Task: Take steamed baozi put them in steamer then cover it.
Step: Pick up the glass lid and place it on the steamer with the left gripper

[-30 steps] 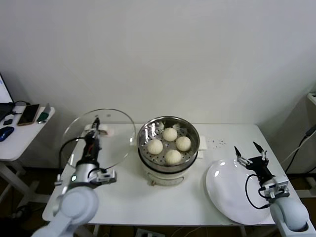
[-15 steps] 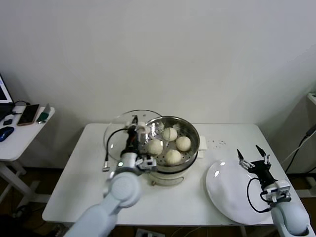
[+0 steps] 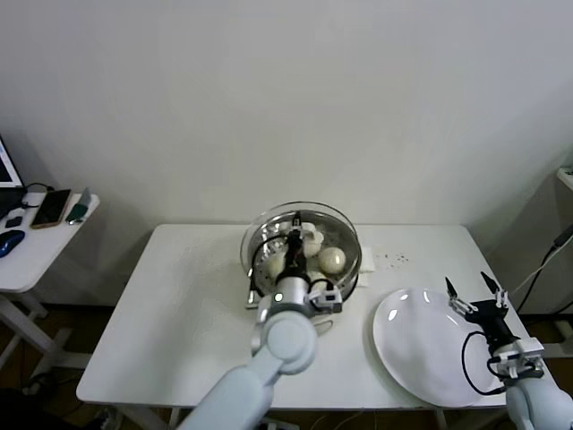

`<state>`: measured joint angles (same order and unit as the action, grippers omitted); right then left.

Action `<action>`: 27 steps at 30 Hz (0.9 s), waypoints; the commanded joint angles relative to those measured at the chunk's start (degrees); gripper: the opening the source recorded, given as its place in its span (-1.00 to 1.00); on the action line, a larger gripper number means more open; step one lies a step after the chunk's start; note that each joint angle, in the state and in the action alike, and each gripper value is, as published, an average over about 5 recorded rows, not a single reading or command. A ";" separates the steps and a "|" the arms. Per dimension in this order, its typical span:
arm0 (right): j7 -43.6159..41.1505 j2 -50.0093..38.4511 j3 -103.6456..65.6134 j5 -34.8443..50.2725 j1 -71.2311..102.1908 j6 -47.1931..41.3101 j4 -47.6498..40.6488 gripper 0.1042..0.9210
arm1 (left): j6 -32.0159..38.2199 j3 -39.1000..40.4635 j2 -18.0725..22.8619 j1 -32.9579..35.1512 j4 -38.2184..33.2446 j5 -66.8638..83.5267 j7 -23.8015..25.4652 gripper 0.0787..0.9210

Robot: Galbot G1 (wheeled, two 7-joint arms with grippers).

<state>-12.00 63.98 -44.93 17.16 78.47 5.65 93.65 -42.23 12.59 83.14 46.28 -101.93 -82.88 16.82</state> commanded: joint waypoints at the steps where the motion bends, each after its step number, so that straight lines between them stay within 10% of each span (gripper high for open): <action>1: -0.32 0.37 -1.39 -0.18 0.84 0.52 -0.27 0.76 | -2.77 1.75 4.90 -1.93 5.77 -0.57 -2.53 -0.83; 27: -0.64 0.45 -1.43 -0.59 1.00 0.88 -0.30 0.76 | -2.77 1.00 3.45 -3.97 12.25 -0.97 -0.51 -0.83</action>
<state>-12.55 64.40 -46.30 16.59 79.45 6.44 93.29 -42.19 14.13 86.72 42.59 -91.29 -83.43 15.76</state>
